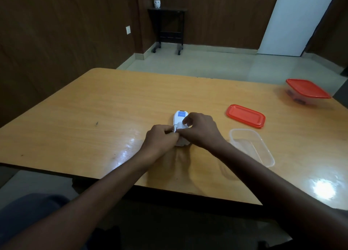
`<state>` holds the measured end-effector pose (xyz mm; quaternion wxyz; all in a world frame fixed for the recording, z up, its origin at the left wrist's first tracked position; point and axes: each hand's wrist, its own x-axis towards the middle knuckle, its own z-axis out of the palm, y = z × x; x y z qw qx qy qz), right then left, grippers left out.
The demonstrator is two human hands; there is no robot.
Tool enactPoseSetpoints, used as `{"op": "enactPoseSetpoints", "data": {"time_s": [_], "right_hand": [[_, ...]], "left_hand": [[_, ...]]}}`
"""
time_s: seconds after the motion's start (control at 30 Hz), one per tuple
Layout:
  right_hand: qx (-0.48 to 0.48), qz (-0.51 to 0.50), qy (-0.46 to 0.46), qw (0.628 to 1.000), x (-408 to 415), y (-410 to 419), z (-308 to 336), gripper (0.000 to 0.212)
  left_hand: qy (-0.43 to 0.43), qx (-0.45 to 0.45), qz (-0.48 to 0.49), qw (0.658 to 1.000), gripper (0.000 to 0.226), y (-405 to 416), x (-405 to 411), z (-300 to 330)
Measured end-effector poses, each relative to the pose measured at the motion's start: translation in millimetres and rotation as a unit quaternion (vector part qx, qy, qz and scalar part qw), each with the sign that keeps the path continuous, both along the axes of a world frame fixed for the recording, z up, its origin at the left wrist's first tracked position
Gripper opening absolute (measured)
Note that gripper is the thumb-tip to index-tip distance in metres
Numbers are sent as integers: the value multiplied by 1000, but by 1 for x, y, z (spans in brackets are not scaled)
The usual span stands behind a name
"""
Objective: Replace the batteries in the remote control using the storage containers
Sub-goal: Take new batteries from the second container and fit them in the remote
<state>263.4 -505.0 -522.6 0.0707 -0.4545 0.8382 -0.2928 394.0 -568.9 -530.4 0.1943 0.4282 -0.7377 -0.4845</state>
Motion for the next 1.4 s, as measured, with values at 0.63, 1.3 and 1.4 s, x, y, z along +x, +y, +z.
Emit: {"op": "enactPoseSetpoints", "data": {"time_s": [0.63, 1.3, 1.4], "right_hand": [[-23, 5, 72, 997, 29, 13, -7, 38], [-158, 202, 112, 960, -18, 65, 11, 49], [-119, 215, 105, 964, -26, 66, 15, 70]], "left_hand": [[164, 324, 64, 930, 16, -17, 6, 15], [305, 349, -117, 878, 55, 2, 0, 18], [292, 318, -132, 892, 61, 5, -1, 19]]}}
